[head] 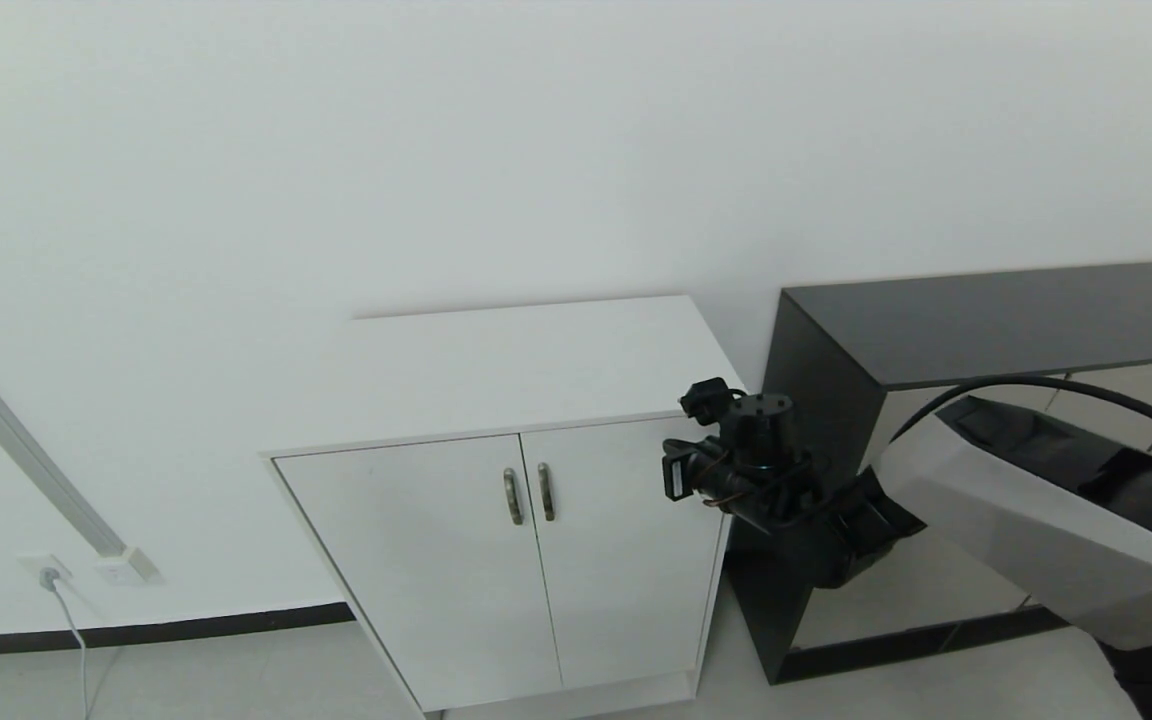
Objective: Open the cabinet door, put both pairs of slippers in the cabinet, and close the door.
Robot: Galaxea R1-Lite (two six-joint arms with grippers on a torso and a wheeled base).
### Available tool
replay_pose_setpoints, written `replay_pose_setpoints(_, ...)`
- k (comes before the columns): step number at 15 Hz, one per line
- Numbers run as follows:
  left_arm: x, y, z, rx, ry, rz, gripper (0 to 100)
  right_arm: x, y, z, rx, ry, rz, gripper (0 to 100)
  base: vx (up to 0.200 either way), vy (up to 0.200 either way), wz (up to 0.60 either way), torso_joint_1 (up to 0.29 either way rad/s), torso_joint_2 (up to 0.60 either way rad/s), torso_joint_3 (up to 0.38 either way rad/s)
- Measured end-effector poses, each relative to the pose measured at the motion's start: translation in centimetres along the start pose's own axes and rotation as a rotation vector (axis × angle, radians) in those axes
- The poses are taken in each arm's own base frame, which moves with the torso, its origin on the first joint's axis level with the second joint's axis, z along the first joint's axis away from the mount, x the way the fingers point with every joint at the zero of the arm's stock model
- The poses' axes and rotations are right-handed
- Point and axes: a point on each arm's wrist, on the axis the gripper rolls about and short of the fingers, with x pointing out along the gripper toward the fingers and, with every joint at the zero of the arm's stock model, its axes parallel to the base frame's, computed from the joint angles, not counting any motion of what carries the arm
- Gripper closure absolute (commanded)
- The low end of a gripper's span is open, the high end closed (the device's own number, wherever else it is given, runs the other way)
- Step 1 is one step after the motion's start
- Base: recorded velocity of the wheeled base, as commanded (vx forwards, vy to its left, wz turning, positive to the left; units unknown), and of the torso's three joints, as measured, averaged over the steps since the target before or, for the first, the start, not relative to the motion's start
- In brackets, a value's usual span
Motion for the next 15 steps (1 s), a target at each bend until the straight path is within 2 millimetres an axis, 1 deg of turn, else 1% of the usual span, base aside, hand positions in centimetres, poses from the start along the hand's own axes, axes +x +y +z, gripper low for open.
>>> replay_pose_setpoints(2,0.0,0.0,0.0,0.000,0.000,0.000,100,-2.6,0.2,0.5,-0.003,0.006,0.003,100,0.000,0.000,0.00,0.000,0.00,0.000)
replay_pose_setpoints(5,0.0,0.0,0.0,-0.001,0.000,0.001,100,-7.9,-0.3,1.8,-0.004,0.017,-0.066,100,0.000,0.000,0.00,0.000,0.00,0.000)
replay_pose_setpoints(9,0.0,0.0,0.0,0.000,0.000,0.001,100,-16.4,-2.6,2.1,0.002,0.017,-0.240,100,0.000,0.000,0.00,0.000,0.00,0.000)
replay_pose_setpoints(12,0.0,0.0,0.0,0.000,0.000,0.000,100,-23.2,-4.9,2.3,0.006,0.004,-0.359,100,0.000,0.000,0.00,0.000,0.00,0.000)
replay_pose_setpoints(13,0.0,0.0,0.0,0.000,0.000,0.000,100,-25.6,-6.0,1.9,0.011,0.008,-0.421,100,0.000,0.000,0.00,0.000,0.00,0.000)
replay_pose_setpoints(15,0.0,0.0,0.0,0.002,0.000,-0.001,100,-29.6,-7.7,0.7,0.030,0.021,-0.548,100,0.000,0.000,0.00,0.000,0.00,0.000)
